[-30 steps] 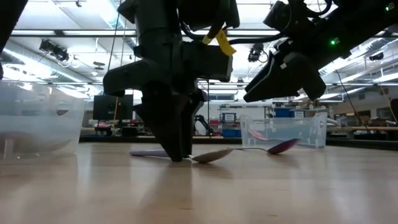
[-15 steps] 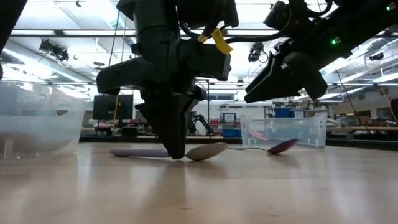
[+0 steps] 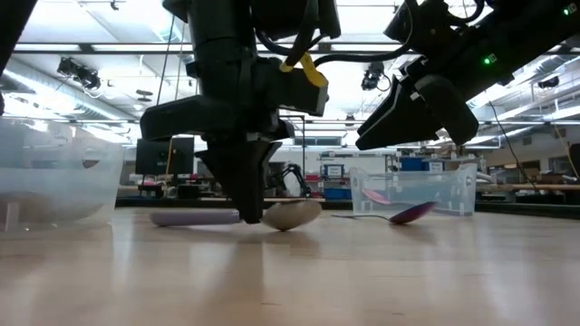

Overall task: Sort silverware by color (type)
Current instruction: Put the purple spoon into the black bin

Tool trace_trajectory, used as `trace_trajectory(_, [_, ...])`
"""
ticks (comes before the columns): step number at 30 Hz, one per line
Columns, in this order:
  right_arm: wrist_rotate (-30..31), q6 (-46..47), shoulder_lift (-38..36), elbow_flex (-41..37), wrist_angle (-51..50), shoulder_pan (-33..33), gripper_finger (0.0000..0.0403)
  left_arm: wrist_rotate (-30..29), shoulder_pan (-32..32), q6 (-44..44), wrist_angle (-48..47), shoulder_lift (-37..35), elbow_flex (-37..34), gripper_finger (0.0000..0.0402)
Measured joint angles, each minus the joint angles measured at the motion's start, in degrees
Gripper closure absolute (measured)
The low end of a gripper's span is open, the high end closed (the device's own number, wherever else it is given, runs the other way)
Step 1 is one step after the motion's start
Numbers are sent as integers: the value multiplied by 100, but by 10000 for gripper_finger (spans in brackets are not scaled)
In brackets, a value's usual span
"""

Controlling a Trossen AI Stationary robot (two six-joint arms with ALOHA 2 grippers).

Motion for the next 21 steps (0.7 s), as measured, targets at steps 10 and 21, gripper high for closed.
trace_trajectory(10, [-6,-4,0,0,28,0,195,59,10,-145,-84,-178,-18,400])
trace_trajectory(21, [-9,-66,0,0,56,0,195,32,9,-145,-124,-222,-13,400])
